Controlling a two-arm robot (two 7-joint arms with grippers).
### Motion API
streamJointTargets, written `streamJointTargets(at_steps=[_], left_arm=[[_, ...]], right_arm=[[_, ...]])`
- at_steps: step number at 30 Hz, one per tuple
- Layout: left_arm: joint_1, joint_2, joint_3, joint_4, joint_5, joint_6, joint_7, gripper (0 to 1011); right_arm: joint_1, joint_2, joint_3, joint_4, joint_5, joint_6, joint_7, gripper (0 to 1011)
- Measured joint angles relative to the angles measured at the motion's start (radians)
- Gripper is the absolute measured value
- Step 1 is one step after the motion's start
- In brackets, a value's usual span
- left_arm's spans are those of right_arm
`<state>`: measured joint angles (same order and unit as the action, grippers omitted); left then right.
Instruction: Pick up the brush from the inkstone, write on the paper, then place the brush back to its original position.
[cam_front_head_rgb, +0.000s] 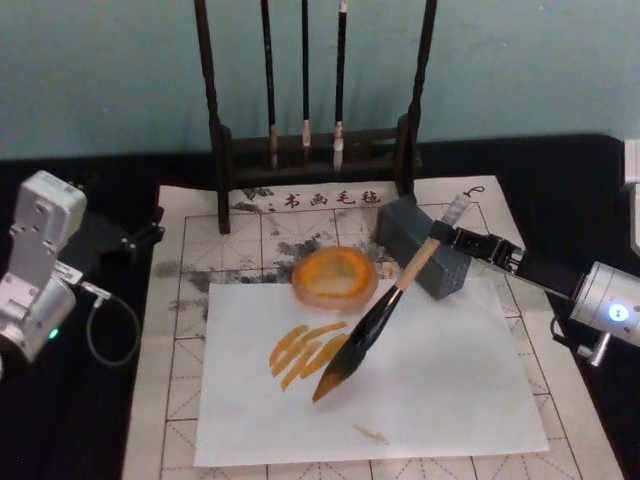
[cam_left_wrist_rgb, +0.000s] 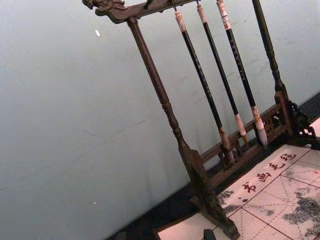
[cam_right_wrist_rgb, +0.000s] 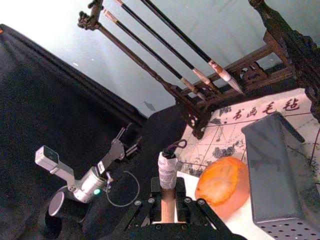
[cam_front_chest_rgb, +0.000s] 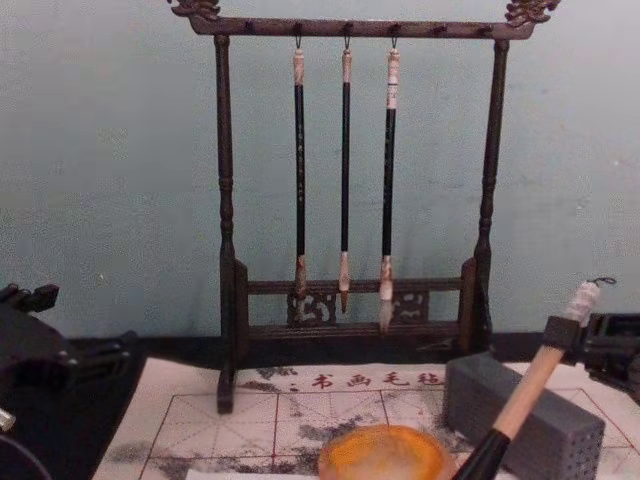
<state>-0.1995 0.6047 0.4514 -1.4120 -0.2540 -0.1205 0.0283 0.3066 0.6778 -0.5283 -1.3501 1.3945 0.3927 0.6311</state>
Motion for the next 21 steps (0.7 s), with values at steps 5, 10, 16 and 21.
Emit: streamJointTargets(at_steps=[5,10,16,21], left_arm=[[0.0,0.0,0.0,0.0,0.0,0.0,0.0,1001],[0.0,0.0,0.0,0.0,0.0,0.0,0.0,1001],[0.0,0.0,0.0,0.0,0.0,0.0,0.0,1001],[0.0,0.0,0.0,0.0,0.0,0.0,0.0,1001]], right_arm=[[0.006,0.001,-0.013,0.002,0.0,-0.006,-0.002,174],[0.015,0.001,-0.028,0.003,0.005,-0.011,-0.007,174],[0.026,0.001,-0.046,0.005,0.009,-0.014,-0.008,174],[0.036,0.001,-0.06,0.008,0.012,-0.016,-0.008,174]])
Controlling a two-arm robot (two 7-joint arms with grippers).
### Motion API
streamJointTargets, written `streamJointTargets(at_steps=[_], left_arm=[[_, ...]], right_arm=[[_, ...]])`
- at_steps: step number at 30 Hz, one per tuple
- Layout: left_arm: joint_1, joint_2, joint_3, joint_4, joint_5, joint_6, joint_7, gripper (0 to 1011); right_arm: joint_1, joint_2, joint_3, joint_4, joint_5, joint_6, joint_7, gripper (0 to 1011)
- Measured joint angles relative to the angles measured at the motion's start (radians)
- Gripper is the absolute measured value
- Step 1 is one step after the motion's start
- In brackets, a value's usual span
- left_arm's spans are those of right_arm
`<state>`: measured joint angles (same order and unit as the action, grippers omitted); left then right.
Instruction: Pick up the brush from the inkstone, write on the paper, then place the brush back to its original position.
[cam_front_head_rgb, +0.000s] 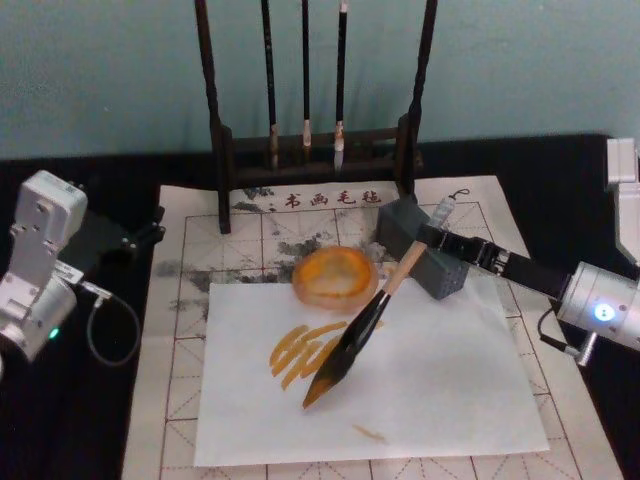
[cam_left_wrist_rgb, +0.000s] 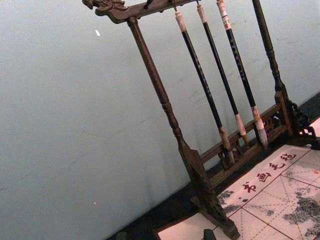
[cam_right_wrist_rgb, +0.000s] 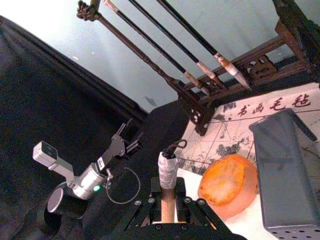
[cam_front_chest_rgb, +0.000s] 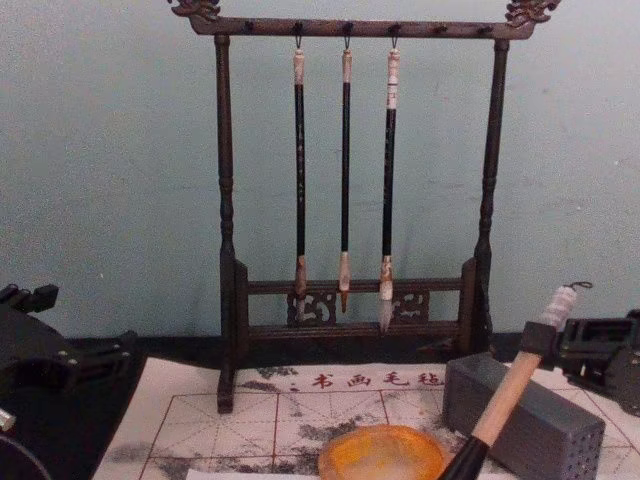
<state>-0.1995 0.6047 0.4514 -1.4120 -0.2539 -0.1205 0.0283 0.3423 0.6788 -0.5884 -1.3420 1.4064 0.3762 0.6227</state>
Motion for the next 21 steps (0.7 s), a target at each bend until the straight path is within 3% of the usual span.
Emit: streamJointTargets(at_steps=[21], left_arm=[[0.0,0.0,0.0,0.0,0.0,0.0,0.0,1001]], right_arm=[[0.03,-0.006,-0.053,0.018,0.009,-0.036,-0.024,174]])
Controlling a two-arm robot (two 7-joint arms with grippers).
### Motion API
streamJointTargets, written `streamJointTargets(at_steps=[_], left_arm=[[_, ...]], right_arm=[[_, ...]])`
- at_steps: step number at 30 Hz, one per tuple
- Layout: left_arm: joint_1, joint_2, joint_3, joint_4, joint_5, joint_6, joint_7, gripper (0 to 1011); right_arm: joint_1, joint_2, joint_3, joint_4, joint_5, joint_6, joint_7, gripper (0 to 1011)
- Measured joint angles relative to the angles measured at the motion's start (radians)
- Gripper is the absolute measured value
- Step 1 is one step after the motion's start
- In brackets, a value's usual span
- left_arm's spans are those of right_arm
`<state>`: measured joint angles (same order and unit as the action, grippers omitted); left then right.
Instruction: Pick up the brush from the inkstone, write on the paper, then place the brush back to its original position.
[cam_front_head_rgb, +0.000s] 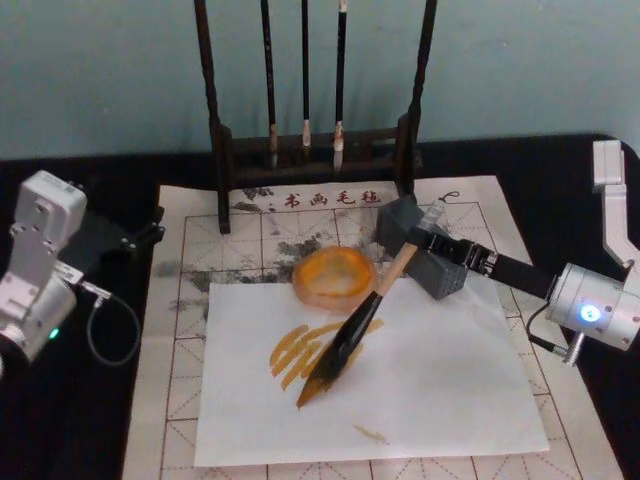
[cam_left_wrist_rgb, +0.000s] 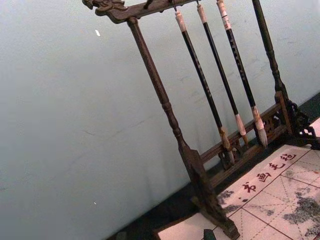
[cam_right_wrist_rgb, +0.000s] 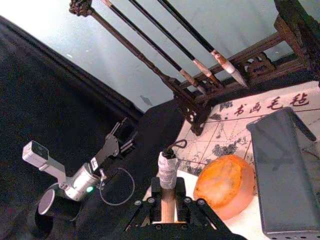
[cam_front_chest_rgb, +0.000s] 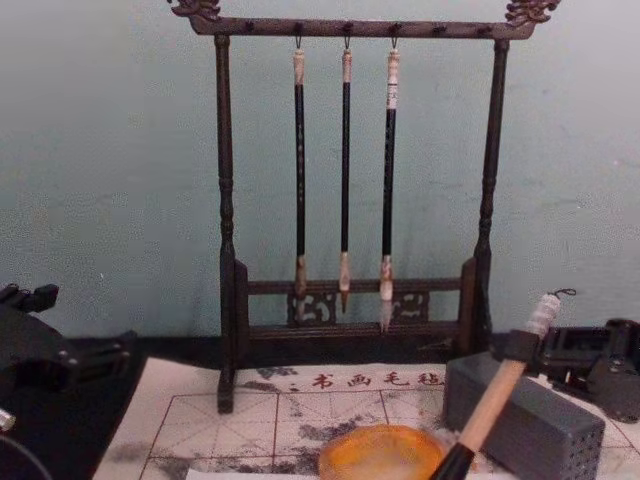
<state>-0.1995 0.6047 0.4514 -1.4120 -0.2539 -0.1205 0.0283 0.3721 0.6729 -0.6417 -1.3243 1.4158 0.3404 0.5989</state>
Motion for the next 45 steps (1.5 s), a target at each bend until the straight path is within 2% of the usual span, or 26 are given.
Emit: streamJointTargets(at_steps=[24,45], left_arm=[[0.0,0.0,0.0,0.0,0.0,0.0,0.0,1001],[0.0,0.0,0.0,0.0,0.0,0.0,0.0,1001]], right_arm=[[0.006,0.004,-0.017,0.002,-0.009,-0.033,-0.007,174],[0.01,-0.001,0.004,0.022,-0.002,-0.045,-0.02,174]])
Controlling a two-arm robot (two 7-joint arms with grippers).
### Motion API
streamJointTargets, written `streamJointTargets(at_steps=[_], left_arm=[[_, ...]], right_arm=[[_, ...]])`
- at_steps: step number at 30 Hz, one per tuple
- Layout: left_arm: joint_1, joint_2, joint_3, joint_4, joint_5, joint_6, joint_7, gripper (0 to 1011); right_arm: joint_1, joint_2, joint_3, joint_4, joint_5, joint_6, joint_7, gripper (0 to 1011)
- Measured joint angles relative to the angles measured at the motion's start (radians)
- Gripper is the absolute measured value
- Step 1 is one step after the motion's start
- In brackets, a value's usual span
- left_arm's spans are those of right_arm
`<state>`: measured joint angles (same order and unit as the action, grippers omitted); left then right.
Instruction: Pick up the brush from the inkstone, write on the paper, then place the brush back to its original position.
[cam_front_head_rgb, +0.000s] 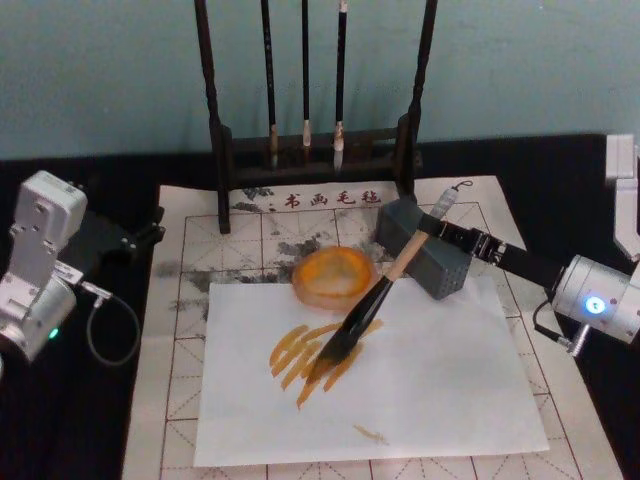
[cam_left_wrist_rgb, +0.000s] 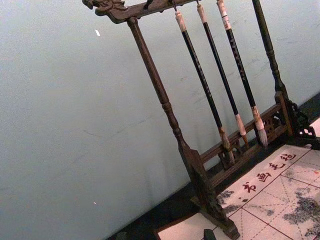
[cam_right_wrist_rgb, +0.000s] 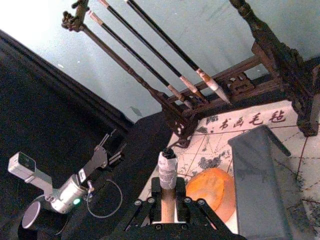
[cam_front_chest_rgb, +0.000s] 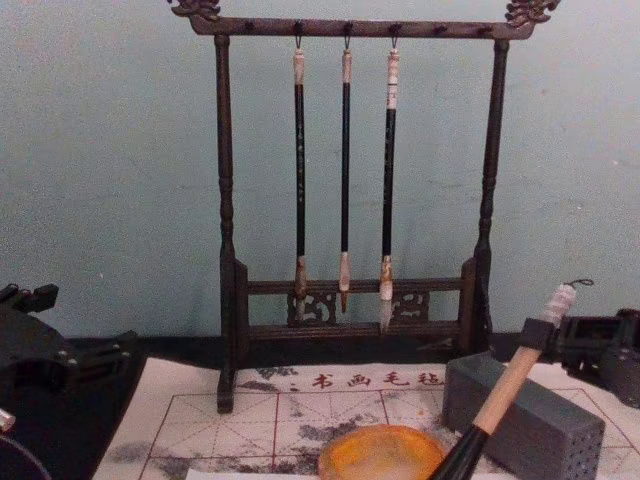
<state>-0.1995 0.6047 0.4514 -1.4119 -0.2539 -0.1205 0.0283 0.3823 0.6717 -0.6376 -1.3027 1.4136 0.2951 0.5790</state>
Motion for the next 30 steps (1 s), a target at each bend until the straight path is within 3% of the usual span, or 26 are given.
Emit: streamJointTargets(at_steps=[30], left_arm=[[0.0,0.0,0.0,0.0,0.0,0.0,0.0,1001]], right_arm=[[0.004,-0.005,0.041,0.035,-0.002,-0.015,-0.018,174]])
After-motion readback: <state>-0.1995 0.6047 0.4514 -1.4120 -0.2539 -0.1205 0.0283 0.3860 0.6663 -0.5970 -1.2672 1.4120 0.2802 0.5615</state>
